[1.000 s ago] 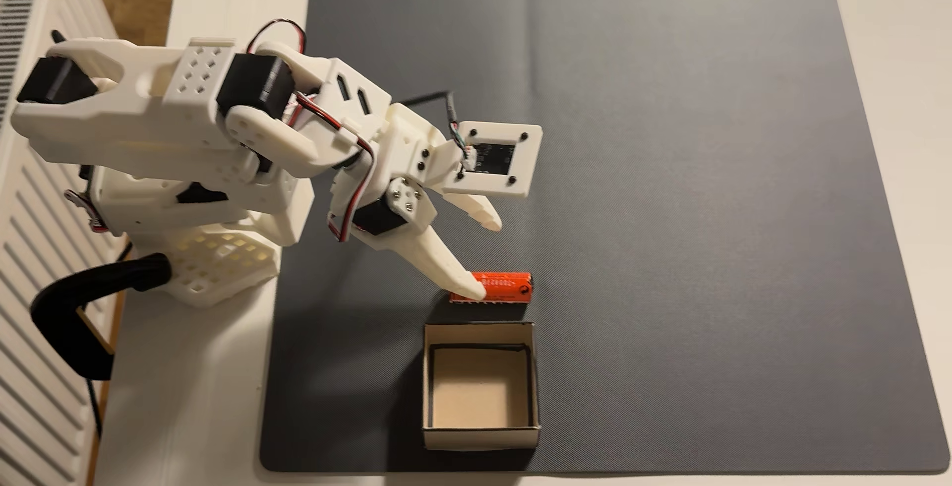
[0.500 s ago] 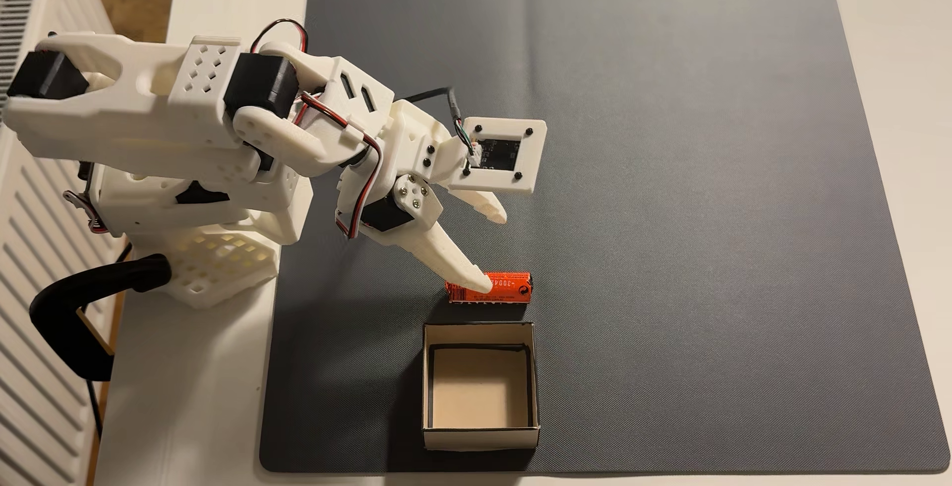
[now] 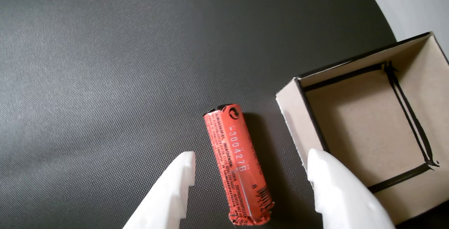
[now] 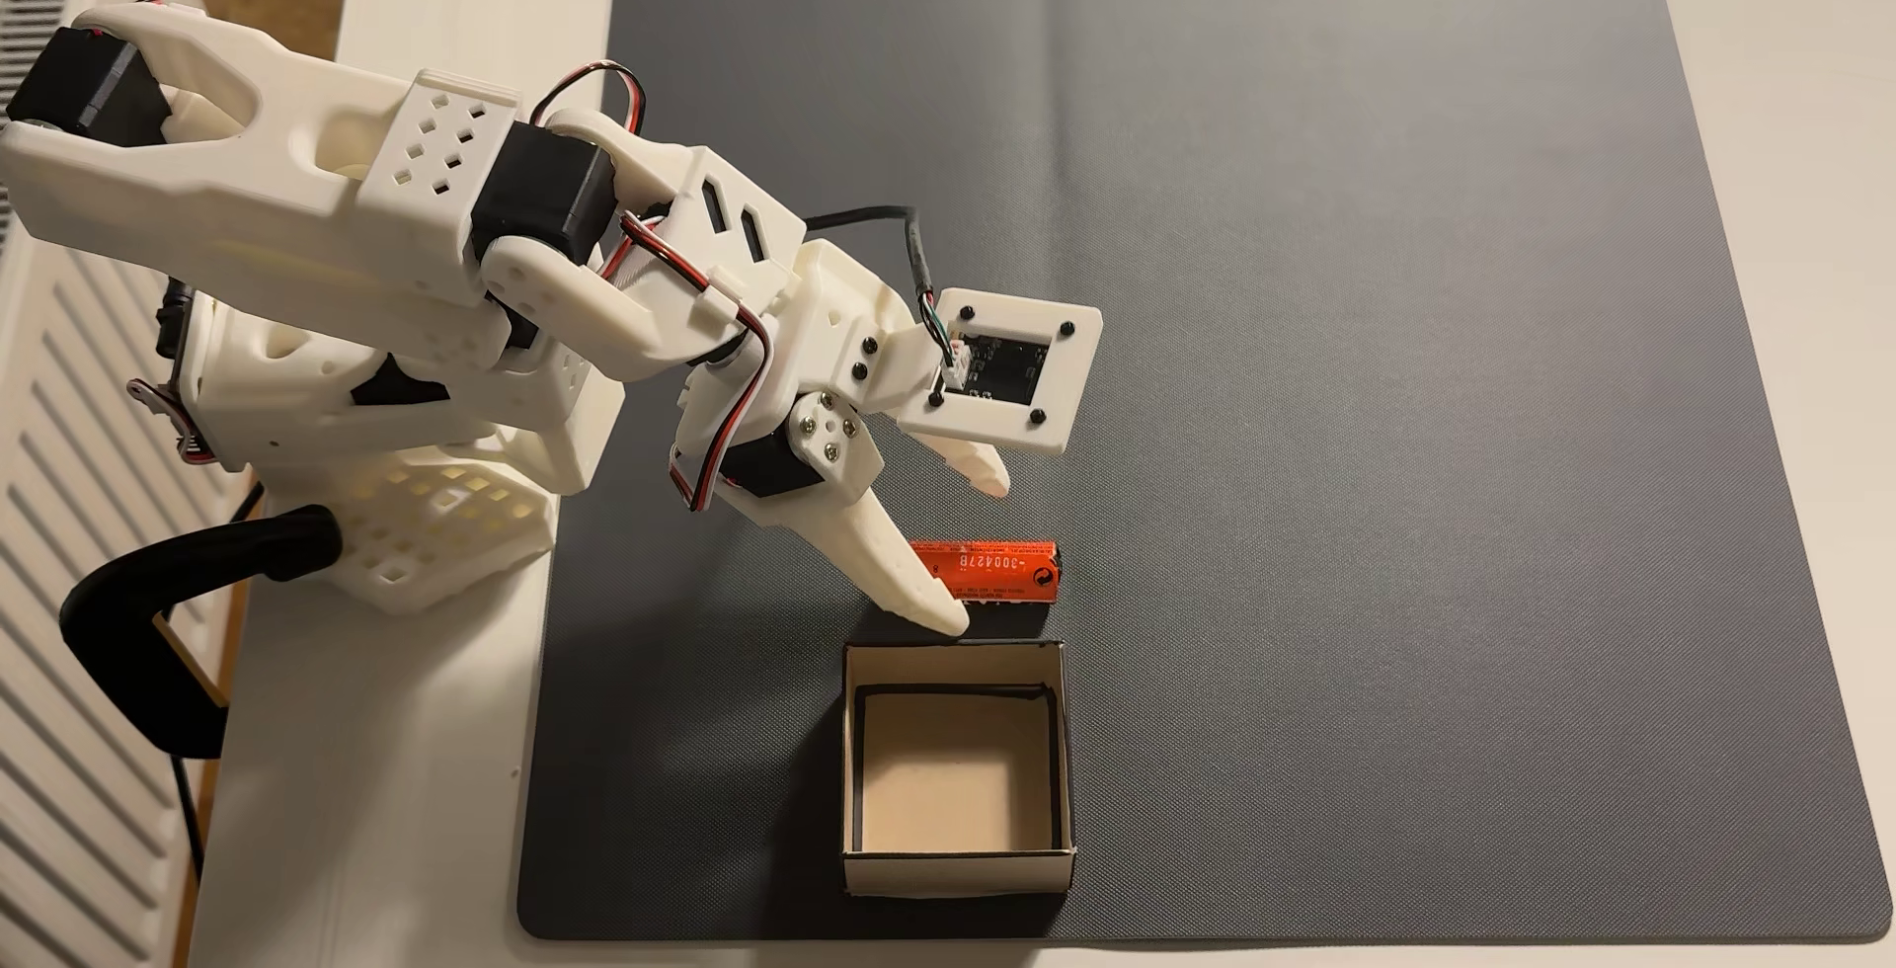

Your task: Pick the red object and place it in the box

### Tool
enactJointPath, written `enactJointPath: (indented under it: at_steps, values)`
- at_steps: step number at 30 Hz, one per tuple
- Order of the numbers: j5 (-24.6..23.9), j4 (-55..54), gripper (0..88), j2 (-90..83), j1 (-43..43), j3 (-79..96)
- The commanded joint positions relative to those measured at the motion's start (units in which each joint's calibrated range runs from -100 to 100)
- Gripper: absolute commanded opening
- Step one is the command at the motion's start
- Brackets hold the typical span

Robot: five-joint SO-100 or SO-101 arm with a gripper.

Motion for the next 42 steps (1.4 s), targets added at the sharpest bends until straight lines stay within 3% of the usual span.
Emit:
enactJointPath:
  at_steps: [1,9,19,42]
  values:
    - [0.2,-0.8,24.8,0.2,-0.2,0.6]
    - [0.2,-0.2,24.8,1.4,-0.6,0.6]
    - [0.2,-10.0,24.8,12.4,-0.4,0.5]
    - [0.3,-9.4,18.9,14.6,-0.1,0.3]
